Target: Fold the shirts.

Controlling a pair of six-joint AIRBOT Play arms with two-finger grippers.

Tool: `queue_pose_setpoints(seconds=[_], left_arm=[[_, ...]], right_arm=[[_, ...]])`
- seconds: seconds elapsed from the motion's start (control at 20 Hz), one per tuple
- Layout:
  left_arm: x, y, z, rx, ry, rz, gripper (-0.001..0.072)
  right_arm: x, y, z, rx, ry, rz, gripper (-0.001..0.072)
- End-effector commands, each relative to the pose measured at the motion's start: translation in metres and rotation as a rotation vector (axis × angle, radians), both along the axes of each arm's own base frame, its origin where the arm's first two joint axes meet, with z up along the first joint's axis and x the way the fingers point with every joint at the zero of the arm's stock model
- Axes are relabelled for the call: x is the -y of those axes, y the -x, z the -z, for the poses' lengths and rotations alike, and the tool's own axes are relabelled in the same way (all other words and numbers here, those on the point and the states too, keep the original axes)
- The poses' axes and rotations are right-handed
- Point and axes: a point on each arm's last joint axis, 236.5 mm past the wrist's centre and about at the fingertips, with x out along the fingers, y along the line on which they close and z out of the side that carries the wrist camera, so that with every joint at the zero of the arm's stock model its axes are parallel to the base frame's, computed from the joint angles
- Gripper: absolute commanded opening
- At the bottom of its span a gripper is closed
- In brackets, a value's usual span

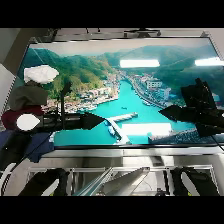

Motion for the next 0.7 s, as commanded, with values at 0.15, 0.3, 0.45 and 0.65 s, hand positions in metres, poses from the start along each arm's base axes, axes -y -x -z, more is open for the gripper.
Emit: queue_pose_setpoints(seconds=[0.15,0.3,0.45,0.65], left_arm=[[-0.032,-0.026,0.002,-0.013,-0.008,-0.106,0.0021],[-0.057,-0.042,0.003,0.007,-0.052,-0.166,0.0018],[-0.113,-0.075,-0.006,0.132,-0.244,-0.279,0.0013],[-0.212,-0.123,-0.021,0.169,-0.481,-0.52,0.072]], right_arm=[[0.0,0.0,0.0,0.0,0.0,-0.001,0.002],[0.0,0.0,0.0,0.0,0.0,-0.001,0.002],[0.0,0.0,0.0,0.0,0.0,-0.001,0.002],[0.0,0.0,0.0,0.0,-0.001,-0.001,0.002]])
